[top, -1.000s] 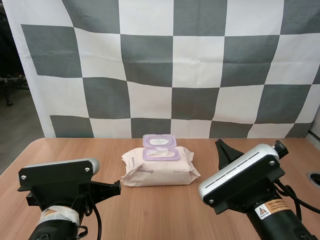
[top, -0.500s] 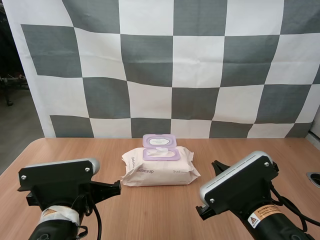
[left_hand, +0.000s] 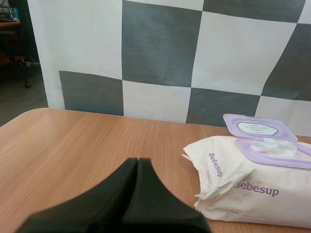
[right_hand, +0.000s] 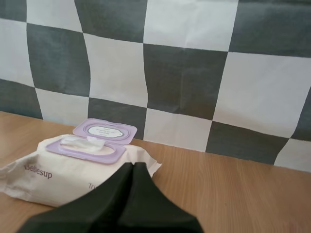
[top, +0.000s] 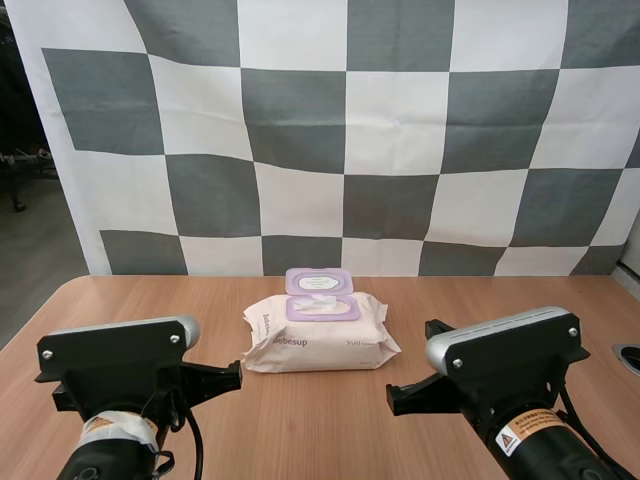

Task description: Open the wet wipes lid

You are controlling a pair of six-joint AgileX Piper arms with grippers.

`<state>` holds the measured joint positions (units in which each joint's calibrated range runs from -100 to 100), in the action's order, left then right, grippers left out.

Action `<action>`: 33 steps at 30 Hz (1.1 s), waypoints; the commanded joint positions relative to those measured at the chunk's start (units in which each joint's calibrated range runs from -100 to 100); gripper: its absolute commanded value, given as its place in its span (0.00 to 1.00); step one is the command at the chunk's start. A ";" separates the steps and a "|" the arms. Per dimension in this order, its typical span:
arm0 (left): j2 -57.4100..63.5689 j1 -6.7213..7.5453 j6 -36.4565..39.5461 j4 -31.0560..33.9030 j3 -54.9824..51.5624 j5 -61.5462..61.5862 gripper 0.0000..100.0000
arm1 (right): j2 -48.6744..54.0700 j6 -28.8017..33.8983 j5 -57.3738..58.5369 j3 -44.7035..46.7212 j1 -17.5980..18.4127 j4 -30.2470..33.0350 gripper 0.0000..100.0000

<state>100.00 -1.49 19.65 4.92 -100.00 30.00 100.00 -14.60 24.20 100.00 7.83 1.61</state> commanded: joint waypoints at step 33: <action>0.00 -0.06 -0.04 0.06 0.00 -0.12 0.00 | 0.00 1.97 6.94 0.00 -0.02 6.11 0.00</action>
<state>100.00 -1.49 19.65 4.92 -100.00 30.00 100.00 -12.63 29.95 100.00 7.83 8.11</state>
